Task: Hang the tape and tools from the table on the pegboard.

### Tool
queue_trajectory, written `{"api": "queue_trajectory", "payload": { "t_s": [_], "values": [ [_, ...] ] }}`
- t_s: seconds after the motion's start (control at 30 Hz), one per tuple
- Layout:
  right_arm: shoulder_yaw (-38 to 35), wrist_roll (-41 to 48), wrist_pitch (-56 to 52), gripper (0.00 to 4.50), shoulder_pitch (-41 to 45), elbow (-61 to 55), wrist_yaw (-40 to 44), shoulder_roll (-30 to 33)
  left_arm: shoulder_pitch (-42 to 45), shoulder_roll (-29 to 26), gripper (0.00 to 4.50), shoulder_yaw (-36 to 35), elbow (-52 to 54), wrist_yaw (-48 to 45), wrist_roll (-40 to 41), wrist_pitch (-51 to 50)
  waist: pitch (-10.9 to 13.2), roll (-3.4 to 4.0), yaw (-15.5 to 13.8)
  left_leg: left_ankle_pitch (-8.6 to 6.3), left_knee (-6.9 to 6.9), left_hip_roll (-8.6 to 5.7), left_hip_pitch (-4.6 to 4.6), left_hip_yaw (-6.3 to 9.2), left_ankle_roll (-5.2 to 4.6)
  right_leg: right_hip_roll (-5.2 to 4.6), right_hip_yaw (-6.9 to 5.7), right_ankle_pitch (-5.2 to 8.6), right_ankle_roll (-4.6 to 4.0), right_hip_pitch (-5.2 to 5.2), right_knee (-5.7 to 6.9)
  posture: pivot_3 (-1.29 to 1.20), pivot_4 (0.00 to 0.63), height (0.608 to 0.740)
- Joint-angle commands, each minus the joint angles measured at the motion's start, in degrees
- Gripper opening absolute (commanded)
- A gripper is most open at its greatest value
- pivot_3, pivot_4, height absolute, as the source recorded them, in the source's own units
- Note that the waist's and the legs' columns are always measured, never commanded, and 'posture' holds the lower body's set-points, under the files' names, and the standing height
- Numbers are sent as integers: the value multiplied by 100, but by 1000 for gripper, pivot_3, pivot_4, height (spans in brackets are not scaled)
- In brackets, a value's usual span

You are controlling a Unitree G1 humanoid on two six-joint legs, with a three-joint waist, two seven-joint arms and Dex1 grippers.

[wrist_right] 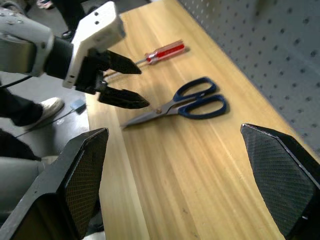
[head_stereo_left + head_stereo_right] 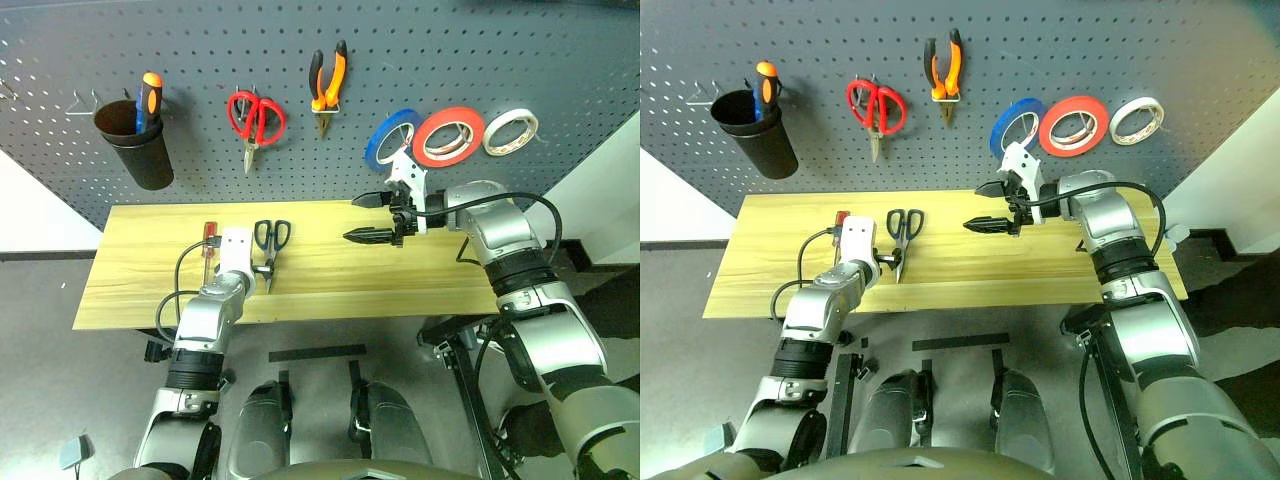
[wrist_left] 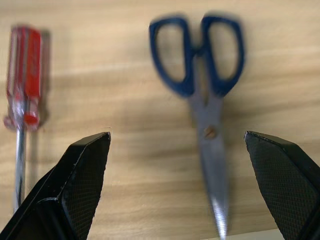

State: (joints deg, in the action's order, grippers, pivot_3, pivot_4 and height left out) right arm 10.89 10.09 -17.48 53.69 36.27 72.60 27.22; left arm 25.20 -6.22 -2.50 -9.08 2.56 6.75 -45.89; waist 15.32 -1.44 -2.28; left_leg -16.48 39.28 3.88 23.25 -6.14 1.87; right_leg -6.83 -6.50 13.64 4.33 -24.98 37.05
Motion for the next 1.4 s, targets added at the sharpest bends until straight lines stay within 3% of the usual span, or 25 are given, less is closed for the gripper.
{"api": "queue_trajectory", "payload": {
  "t_s": [0.03,0.3,0.63,0.73,1.07,1.3,1.4],
  "values": [
    [-40,-102,246,4460,266,257,62,-49,226,129,4500,-148,-161,214,-52,-172,99,3,2,-1,0,0,2,1,-1,0,-1,0,0,0,1,78,363,740],
    [-71,-359,590,4460,495,858,-22,-200,640,331,4500,-152,-665,216,-86,58,395,14,6,-3,-3,0,8,-4,-5,-3,-1,0,0,-9,0,67,397,740],
    [-89,-395,526,4460,394,728,113,-135,1198,579,4500,-396,-1255,694,-173,-284,474,29,15,-3,-3,-1,8,-8,-5,-7,-1,0,1,-10,0,50,402,740],
    [-93,-403,525,4500,394,722,158,-122,1174,585,3890,-355,-1263,698,-224,-293,479,32,27,-3,-8,-1,8,-8,-5,-7,-1,0,2,-11,-1,46,404,740],
    [-95,-450,588,4500,394,793,130,-124,1240,531,725,-654,-1380,822,-174,-272,501,36,27,-3,-7,0,6,-10,-4,-8,-1,0,2,-13,-1,51,402,740],
    [-158,-452,641,4500,464,896,101,-130,1072,487,707,-656,-1020,766,-173,-219,501,36,46,-3,-8,0,6,-12,-4,-9,-1,0,2,-14,-1,51,372,740],
    [-219,-413,639,4500,478,870,97,-101,671,303,704,-234,-465,329,-289,204,501,36,77,-3,-11,0,8,-15,-4,-9,-1,0,2,-15,-4,50,347,740]
  ]
}}
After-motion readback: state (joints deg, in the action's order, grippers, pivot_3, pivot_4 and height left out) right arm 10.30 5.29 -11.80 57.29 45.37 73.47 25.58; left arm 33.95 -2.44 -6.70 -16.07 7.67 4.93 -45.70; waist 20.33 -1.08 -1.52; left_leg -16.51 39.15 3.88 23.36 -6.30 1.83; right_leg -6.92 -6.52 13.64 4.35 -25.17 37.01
